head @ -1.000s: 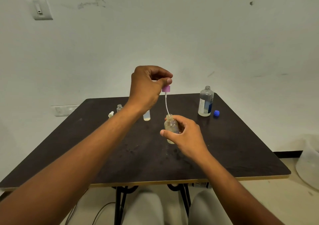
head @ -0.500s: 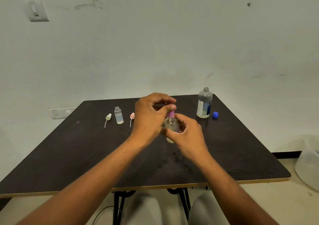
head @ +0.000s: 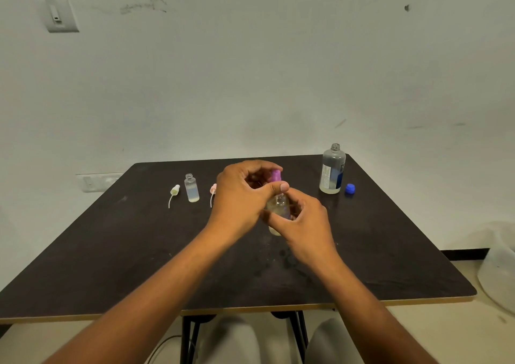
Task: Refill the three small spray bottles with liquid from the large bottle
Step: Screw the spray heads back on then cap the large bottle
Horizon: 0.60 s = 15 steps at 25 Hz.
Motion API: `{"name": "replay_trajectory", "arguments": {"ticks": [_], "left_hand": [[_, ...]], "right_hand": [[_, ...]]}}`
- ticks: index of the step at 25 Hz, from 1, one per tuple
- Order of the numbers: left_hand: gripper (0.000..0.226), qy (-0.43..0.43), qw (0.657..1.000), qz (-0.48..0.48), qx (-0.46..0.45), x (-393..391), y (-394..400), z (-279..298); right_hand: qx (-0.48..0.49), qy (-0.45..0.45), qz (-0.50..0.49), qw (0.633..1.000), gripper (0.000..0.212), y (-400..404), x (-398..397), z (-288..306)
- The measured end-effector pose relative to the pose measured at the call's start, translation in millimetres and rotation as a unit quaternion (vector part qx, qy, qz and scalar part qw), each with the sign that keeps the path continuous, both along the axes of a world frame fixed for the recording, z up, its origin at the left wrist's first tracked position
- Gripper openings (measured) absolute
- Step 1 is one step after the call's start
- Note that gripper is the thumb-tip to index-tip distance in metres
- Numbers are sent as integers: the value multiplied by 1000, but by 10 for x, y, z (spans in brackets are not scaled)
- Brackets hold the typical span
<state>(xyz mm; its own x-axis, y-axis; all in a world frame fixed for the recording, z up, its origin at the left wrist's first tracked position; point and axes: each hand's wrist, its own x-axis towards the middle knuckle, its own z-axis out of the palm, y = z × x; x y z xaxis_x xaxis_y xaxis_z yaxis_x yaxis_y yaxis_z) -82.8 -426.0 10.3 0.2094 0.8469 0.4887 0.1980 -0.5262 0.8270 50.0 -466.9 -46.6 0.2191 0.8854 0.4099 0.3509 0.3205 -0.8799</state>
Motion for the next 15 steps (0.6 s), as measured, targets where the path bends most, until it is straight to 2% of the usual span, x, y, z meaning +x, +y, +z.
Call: {"name": "replay_trajectory", "arguments": {"ticks": [2, 5, 11, 15], "left_hand": [[31, -12, 999, -32, -23, -18, 19, 23], [32, 21, 997, -72, -27, -66, 38, 54], [27, 13, 999, -48, -8, -73, 18, 48], [33, 54, 989, -127, -54, -145, 48, 107]], "right_hand": [[7, -4, -1, 1000, 42, 0, 5, 4], [6, -12, -6, 1000, 38, -1, 17, 28], [4, 4, 8, 1000, 43, -23, -38, 19], [-2, -2, 6, 1000, 42, -35, -4, -5]]}}
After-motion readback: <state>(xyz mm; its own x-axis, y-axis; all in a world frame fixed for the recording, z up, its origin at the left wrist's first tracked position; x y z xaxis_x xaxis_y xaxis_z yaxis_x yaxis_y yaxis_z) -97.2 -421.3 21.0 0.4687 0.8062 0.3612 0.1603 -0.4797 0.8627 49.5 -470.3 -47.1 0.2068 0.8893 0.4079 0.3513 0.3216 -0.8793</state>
